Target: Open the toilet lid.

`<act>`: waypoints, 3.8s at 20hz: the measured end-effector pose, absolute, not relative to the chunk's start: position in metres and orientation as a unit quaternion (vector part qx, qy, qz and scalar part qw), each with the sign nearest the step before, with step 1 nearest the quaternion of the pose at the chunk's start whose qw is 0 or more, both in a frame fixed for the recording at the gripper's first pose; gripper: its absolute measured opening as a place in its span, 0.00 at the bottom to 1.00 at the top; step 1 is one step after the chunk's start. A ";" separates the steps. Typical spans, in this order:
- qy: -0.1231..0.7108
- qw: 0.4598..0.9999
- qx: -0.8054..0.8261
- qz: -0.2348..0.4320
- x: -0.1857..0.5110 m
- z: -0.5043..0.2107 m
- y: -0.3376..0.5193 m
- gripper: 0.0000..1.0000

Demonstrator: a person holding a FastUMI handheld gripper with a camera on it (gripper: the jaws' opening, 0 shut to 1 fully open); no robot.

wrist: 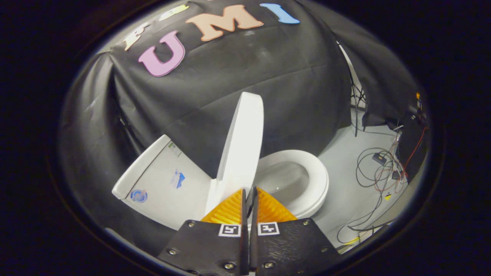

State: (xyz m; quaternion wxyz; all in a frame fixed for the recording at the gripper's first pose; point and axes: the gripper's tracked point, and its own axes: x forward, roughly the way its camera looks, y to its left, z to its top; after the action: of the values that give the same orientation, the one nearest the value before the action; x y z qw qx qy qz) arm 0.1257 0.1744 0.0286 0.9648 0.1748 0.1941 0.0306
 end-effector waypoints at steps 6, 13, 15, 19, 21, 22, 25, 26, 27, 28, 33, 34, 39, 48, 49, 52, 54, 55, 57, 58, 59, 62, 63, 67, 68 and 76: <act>0.178 0.971 0.154 0.035 0.123 0.041 0.191 0.02; 0.156 0.981 0.110 0.039 0.118 0.057 0.213 0.02; 0.150 0.983 0.098 0.040 0.117 0.061 0.219 0.02; 0.140 0.986 0.081 0.044 0.115 0.069 0.231 0.02; 0.135 0.987 0.078 0.046 0.113 0.074 0.242 0.02; 0.132 0.987 0.074 0.047 0.110 0.076 0.248 0.02; 0.122 0.989 0.061 0.051 0.107 0.081 0.260 0.02; 0.119 0.990 0.057 0.053 0.107 0.081 0.264 0.02; 0.116 0.990 0.053 0.054 0.106 0.081 0.268 0.02; 0.113 0.991 0.048 0.057 0.106 0.083 0.273 0.02; 0.104 0.991 0.043 0.066 0.102 0.088 0.290 0.02; 0.102 0.992 0.043 0.068 0.102 0.089 0.294 0.02; 0.087 0.993 0.025 0.077 0.101 0.091 0.313 0.02; 0.065 0.993 0.018 0.098 0.098 0.095 0.344 0.02; 0.064 0.993 0.019 0.102 0.098 0.096 0.348 0.02; 0.059 0.992 0.019 0.110 0.098 0.095 0.357 0.02; 0.056 0.992 0.017 0.114 0.096 0.093 0.362 0.02; 0.055 0.992 0.016 0.116 0.096 0.093 0.365 0.02; 0.050 0.991 0.013 0.121 0.096 0.094 0.372 0.02; 0.047 0.991 0.013 0.124 0.096 0.093 0.376 0.02; 0.045 0.990 0.013 0.130 0.095 0.093 0.380 0.02; 0.042 0.989 0.018 0.142 0.094 0.093 0.387 0.02; 0.041 0.989 0.020 0.144 0.094 0.091 0.389 0.02; 0.036 0.987 0.019 0.156 0.094 0.091 0.398 0.02; 0.034 0.986 0.019 0.159 0.094 0.091 0.400 0.02; 0.024 0.983 0.023 0.182 0.092 0.088 0.415 0.02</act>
State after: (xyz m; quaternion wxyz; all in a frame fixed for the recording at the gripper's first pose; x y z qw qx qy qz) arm 0.0917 0.4149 0.0882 0.9828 0.0235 0.0244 0.1817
